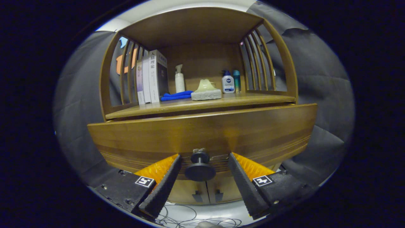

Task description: Pull open the drawer, take out the items inside it, and place them on the countertop above the cabinet.

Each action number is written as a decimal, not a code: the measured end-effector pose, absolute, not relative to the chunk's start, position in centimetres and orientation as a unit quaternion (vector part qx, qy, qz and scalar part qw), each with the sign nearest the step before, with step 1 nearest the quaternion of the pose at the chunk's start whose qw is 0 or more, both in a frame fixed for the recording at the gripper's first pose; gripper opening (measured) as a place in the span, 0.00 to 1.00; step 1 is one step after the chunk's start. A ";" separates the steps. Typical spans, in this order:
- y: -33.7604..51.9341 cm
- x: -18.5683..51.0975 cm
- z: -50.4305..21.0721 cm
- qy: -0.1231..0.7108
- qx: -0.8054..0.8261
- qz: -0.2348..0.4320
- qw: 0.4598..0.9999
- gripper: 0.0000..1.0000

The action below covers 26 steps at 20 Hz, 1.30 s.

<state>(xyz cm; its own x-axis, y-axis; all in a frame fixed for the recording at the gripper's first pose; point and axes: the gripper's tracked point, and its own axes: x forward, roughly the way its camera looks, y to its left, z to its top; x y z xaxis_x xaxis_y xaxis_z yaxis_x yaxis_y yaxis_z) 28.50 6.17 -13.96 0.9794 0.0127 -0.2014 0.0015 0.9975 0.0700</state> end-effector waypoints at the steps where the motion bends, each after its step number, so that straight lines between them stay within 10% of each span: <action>1: 6.2 28.9 -14.0 0.102 0.034 0.002 0.994 0.99; 26: 5.2 29.1 -13.7 0.118 0.042 0.001 0.992 0.99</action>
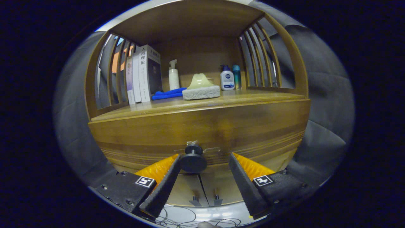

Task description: Pull open the drawer, take out the items inside it, and place them on the countertop above the cabinet.

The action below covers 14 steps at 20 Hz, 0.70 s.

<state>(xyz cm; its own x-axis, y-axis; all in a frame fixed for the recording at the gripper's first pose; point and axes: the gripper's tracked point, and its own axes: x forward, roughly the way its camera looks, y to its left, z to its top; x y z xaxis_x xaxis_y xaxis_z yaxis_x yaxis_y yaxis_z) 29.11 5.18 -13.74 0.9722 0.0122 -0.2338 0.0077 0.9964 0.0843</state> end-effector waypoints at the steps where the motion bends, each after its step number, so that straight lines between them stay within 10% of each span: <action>1: 5.1 27.8 -13.5 0.117 0.042 0.004 0.992 0.99; 14: -0.6 7.5 -7.0 0.053 0.039 0.000 0.998 1.00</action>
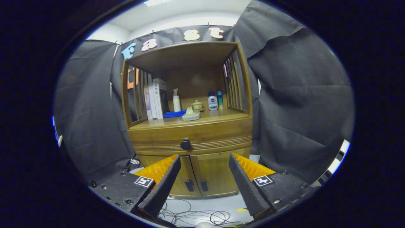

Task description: Pull open the drawer, take out the items inside it, and place them on the countertop above the cabinet.

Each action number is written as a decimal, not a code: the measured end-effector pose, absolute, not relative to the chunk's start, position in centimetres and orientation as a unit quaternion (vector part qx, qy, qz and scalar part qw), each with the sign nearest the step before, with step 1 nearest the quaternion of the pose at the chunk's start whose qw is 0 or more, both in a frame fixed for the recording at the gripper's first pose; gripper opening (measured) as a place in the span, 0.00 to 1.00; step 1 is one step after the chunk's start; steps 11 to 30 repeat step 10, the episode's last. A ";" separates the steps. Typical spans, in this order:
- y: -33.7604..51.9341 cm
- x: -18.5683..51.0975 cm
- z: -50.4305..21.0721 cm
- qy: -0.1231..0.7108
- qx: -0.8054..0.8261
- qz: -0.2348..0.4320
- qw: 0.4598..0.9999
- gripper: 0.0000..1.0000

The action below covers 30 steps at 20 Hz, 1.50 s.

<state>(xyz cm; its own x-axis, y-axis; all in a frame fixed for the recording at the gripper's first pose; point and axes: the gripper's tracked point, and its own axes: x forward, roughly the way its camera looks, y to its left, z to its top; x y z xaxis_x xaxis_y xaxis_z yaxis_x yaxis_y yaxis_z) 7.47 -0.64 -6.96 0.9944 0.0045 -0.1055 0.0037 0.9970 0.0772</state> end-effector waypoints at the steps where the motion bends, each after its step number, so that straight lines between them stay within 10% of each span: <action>1: -1.1 6.4 -6.7 0.049 0.037 -0.001 0.998 1.00; 30: -2.0 1.1 -5.8 0.021 0.013 0.002 1.000 1.00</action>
